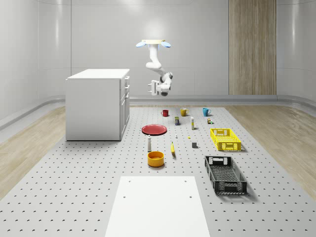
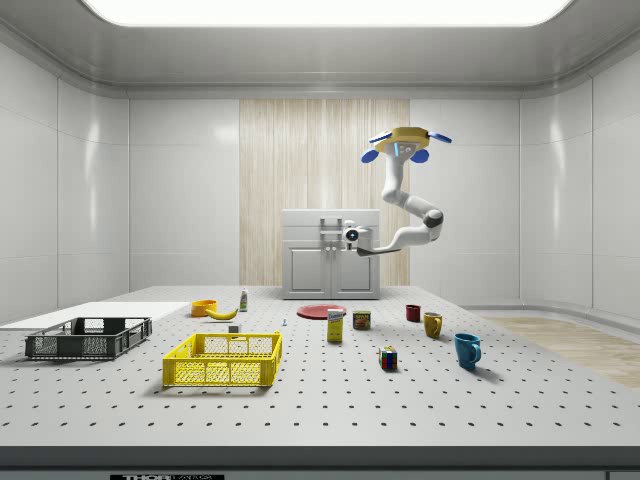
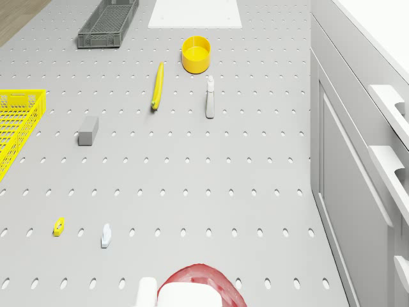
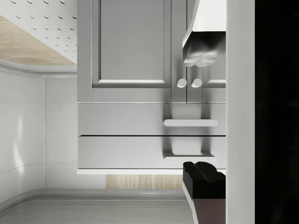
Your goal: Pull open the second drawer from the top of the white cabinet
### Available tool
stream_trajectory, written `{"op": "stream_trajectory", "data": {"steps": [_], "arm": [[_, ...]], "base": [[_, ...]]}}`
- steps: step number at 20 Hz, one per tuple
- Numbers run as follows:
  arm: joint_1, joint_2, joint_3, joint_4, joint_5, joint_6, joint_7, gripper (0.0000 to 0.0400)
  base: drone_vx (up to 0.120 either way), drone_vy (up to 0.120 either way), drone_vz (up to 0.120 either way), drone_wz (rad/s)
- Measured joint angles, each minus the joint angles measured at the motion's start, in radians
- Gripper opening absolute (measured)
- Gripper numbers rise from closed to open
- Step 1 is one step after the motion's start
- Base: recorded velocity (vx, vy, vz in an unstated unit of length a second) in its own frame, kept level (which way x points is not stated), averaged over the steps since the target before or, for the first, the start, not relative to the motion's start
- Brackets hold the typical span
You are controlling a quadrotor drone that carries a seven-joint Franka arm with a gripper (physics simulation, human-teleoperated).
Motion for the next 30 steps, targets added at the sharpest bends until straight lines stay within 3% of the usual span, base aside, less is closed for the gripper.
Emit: {"op": "stream_trajectory", "data": {"steps": [11,16,21,30], "arm": [[0.056,0.019,0.117,-0.057,0.119,0.139,-0.034,0.0300],[0.080,0.041,0.153,-0.063,0.166,0.182,-0.054,0.0300],[0.117,0.098,0.141,-0.027,0.188,0.193,-0.084,0.0300],[0.199,0.233,0.082,0.073,0.222,0.188,-0.144,0.0300]], "base": [[0.000,0.000,0.000,0.000],[0.000,0.000,0.000,0.000],[0.000,0.000,0.000,0.000],[0.000,0.000,0.000,0.000]]}}
